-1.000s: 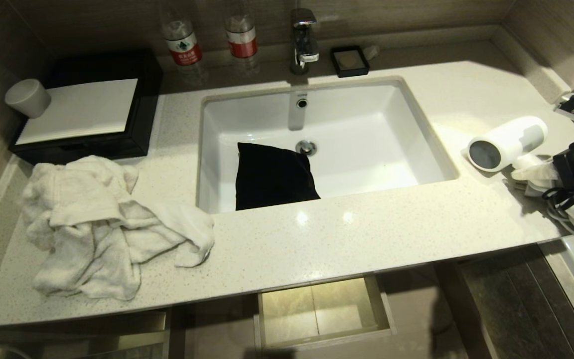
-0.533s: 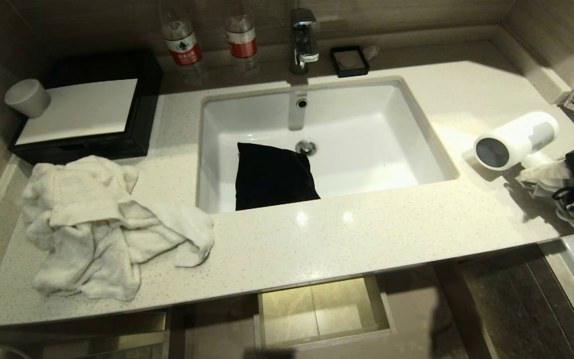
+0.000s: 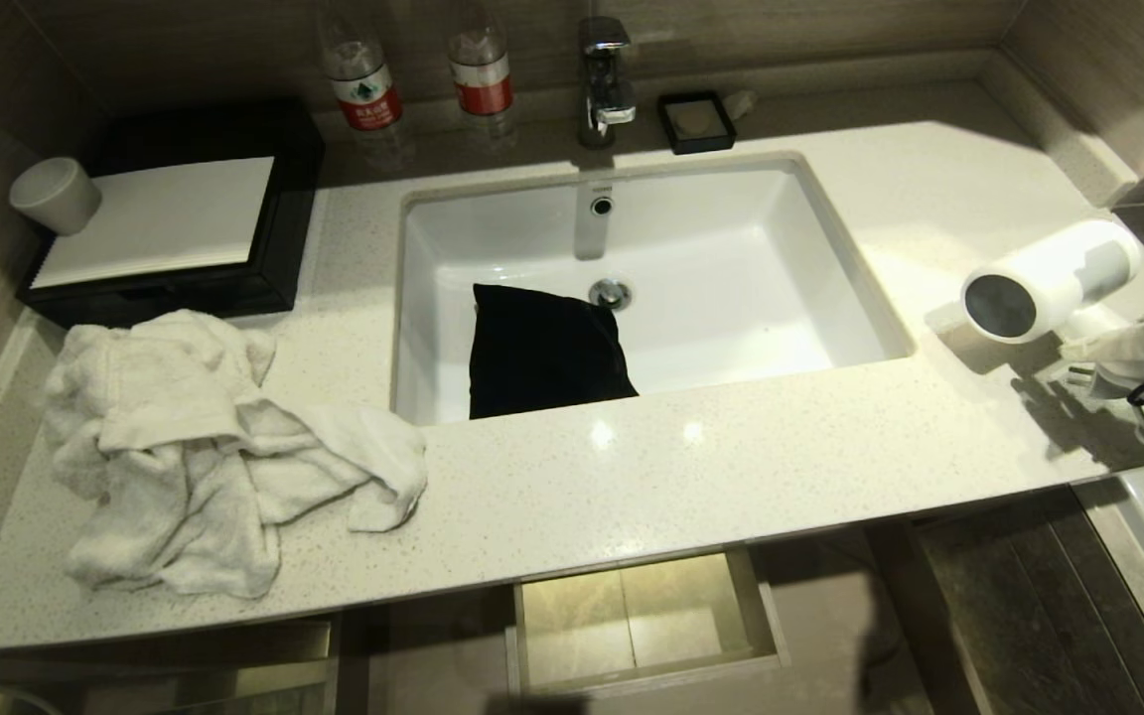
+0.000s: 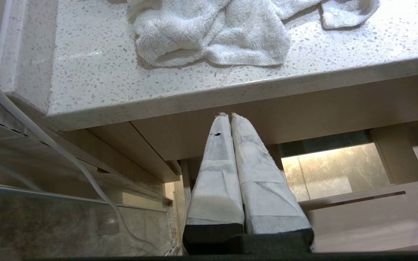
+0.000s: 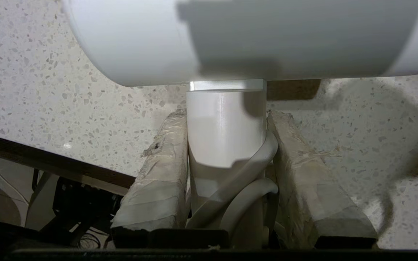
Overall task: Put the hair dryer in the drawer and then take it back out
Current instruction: Pick up the hairdryer, then put it into the drawer
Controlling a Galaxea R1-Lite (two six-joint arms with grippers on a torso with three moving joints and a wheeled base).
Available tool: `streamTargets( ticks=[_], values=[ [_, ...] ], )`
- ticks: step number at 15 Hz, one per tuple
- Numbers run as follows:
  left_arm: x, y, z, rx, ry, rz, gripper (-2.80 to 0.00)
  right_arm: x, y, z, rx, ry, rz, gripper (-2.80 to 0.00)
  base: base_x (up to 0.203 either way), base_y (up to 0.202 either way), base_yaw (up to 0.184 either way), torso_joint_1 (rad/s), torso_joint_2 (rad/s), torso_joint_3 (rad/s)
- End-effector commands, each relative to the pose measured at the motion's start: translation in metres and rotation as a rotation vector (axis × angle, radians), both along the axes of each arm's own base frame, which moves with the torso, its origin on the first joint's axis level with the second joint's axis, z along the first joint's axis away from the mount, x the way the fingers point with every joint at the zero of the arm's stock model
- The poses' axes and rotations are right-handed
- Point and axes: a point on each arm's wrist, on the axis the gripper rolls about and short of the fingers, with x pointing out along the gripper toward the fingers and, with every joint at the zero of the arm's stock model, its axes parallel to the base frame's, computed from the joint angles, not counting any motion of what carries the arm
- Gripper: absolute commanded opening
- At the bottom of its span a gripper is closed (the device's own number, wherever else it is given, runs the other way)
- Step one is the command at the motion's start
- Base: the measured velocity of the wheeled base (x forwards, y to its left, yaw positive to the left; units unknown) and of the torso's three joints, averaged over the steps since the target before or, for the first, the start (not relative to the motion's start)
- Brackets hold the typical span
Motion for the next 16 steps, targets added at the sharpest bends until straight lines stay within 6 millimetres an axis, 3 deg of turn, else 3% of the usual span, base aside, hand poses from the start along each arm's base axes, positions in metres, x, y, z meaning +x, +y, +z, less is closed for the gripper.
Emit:
streamTargets(
  ticks=[1,13,16],
  values=[
    [0.0,0.0,0.0,-0.001,0.001,0.0,-2.8,-0.012,0.004,0.008,-0.009,-0.021,0.003,-2.8,0.0,0.0,0.0,0.0,0.0,0.0],
    [0.0,0.0,0.0,-0.001,0.0,0.0,-2.8,-0.044,0.017,0.011,-0.02,-0.05,0.009,-2.8,0.0,0.0,0.0,0.0,0.0,0.0],
    [0.0,0.0,0.0,-0.001,0.001,0.0,-2.8,-0.051,0.02,0.013,-0.023,-0.06,0.009,-2.8,0.0,0.0,0.0,-0.172,0.16,-0.031]
  ],
)
